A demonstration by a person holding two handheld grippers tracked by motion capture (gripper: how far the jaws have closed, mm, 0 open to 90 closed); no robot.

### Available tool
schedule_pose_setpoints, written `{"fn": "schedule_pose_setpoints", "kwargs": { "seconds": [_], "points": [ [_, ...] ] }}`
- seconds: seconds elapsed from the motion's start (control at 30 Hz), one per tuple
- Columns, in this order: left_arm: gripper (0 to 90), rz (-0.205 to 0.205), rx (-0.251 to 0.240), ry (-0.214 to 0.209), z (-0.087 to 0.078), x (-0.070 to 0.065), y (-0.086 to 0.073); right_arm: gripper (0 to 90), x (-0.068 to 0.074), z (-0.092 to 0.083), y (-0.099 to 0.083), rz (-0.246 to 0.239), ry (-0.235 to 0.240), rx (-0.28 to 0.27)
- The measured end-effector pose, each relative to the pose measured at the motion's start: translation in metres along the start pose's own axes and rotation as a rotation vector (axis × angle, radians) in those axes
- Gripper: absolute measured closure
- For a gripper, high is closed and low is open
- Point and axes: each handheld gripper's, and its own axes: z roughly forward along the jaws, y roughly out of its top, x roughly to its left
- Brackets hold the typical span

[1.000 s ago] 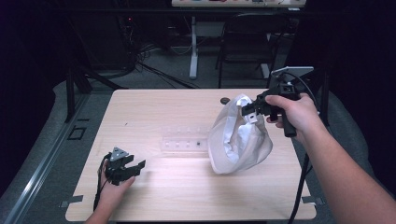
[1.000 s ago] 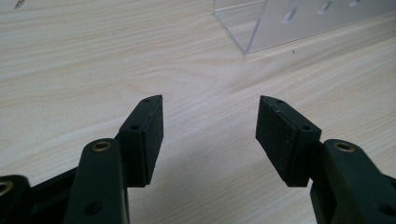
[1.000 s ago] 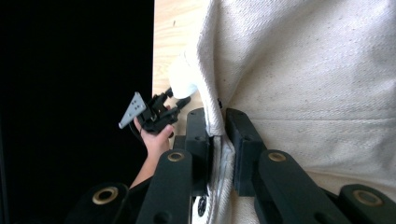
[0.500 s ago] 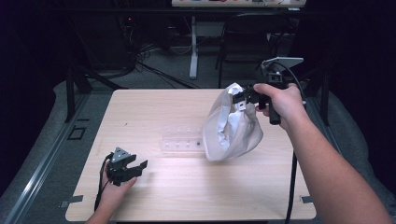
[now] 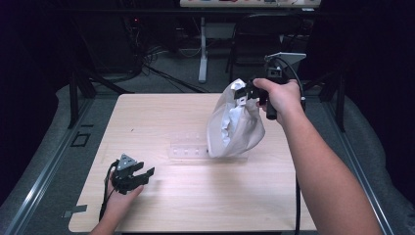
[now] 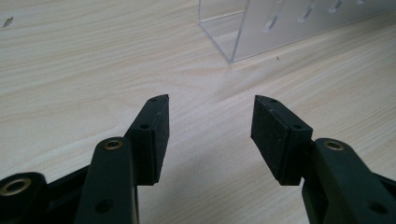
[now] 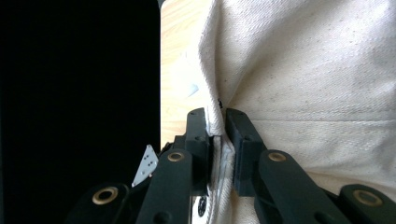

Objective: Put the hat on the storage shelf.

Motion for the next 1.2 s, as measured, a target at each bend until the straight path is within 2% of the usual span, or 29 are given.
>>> {"fn": "schedule_pose_setpoints", "kwargs": {
  "seconds": [0.13,0.2,0.27,0.3,0.37,0.4,0.43,0.6,0.7,0.8,0.83,1.03,1.2],
  "points": [
    [46.6,-0.014,-0.012,-0.023,-0.001,-0.001,0.001,80.1,0.002,0.008,0.005,0.014,-0.012,-0.016],
    [46.2,-0.006,-0.015,-0.025,-0.001,-0.002,0.001,80.1,0.002,0.009,0.006,0.015,-0.017,-0.013],
    [46.2,0.008,-0.014,-0.02,0.001,-0.004,0.001,80.1,0.002,0.012,0.007,0.023,-0.031,-0.022],
    [46.2,0.017,-0.003,-0.026,0.0,-0.005,0.001,80.1,0.002,0.013,0.008,0.025,-0.037,-0.026],
    [45.0,0.02,-0.021,-0.036,0.001,-0.007,0.001,80.1,0.001,0.016,0.01,0.033,-0.038,-0.034],
    [45.0,0.022,-0.01,-0.042,0.0,-0.007,0.001,80.1,0.001,0.016,0.01,0.033,-0.038,-0.034],
    [45.0,0.031,-0.025,-0.04,0.001,-0.009,0.001,80.1,0.001,0.017,0.01,0.032,-0.038,-0.034],
    [45.7,0.074,-0.042,-0.048,0.0,-0.018,0.005,80.1,0.0,0.02,0.013,0.043,-0.039,-0.046],
    [45.3,0.104,-0.057,-0.071,0.002,-0.033,0.014,80.1,0.0,0.022,0.013,0.043,-0.026,-0.044],
    [45.0,0.131,-0.068,-0.086,0.007,-0.047,0.023,80.0,0.001,0.023,0.012,0.04,-0.033,-0.041],
    [44.8,0.138,-0.082,-0.093,0.01,-0.055,0.028,80.0,0.001,0.023,0.012,0.037,-0.03,-0.039],
    [44.7,0.218,-0.1,-0.127,0.025,-0.095,0.052,79.9,0.002,0.022,0.011,0.028,-0.032,-0.04],
    [43.0,0.23,-0.116,-0.174,0.035,-0.12,0.067,79.9,0.002,0.022,0.011,0.028,-0.032,-0.042]
  ]
}}
